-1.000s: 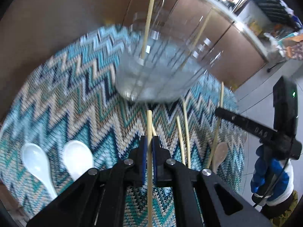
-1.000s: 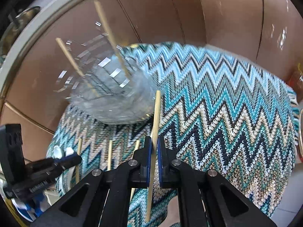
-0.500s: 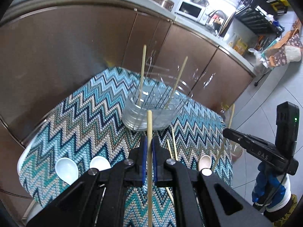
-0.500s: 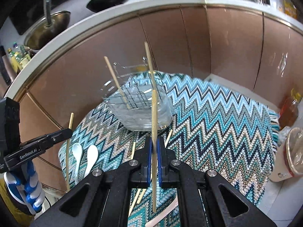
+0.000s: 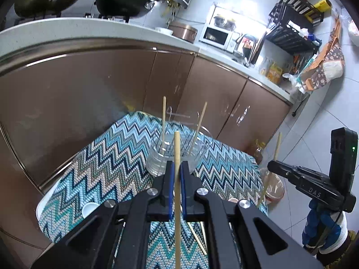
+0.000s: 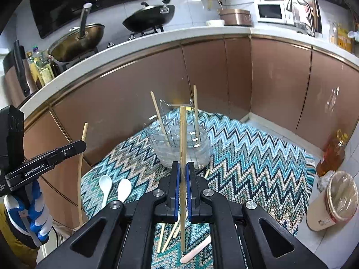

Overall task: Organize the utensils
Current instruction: 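Lift both held chopsticks upright and carry them over the clear utensil holder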

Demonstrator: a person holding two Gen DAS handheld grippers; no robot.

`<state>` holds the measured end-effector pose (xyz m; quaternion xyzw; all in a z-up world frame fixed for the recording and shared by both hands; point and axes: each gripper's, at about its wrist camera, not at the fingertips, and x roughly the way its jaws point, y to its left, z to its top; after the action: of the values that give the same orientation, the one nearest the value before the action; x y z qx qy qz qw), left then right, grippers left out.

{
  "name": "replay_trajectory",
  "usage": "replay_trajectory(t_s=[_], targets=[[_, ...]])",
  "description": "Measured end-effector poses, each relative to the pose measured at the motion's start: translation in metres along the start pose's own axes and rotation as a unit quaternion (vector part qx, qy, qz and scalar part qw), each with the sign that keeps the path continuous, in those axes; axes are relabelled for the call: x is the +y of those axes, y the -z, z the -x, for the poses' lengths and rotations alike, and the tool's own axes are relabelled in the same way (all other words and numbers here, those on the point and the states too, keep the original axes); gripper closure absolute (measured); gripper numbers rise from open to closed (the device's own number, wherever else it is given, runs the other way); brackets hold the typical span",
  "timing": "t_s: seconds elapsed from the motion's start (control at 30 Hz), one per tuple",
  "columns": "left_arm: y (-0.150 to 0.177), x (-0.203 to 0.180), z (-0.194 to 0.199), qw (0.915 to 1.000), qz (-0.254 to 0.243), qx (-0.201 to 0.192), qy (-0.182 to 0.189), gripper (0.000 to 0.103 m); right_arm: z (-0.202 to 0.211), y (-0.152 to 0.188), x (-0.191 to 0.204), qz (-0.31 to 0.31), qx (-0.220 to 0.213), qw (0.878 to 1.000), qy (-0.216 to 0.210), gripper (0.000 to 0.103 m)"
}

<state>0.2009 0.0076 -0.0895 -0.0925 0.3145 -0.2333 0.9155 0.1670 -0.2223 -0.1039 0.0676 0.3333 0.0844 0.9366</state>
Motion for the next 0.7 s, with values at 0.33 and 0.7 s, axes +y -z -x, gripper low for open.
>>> replay_trajectory(t_s=[0.33, 0.7], targets=[[-0.018, 0.003, 0.011, 0.9991, 0.004, -0.042, -0.007, 0.098, 0.011, -0.017, 0.02, 0.021, -0.038, 0.999, -0.023, 0.098], [-0.036, 0.004, 0.005, 0.9981, 0.005, -0.061, -0.002, 0.098, 0.011, -0.04, 0.028, 0.036, -0.083, 0.995, -0.049, 0.098]])
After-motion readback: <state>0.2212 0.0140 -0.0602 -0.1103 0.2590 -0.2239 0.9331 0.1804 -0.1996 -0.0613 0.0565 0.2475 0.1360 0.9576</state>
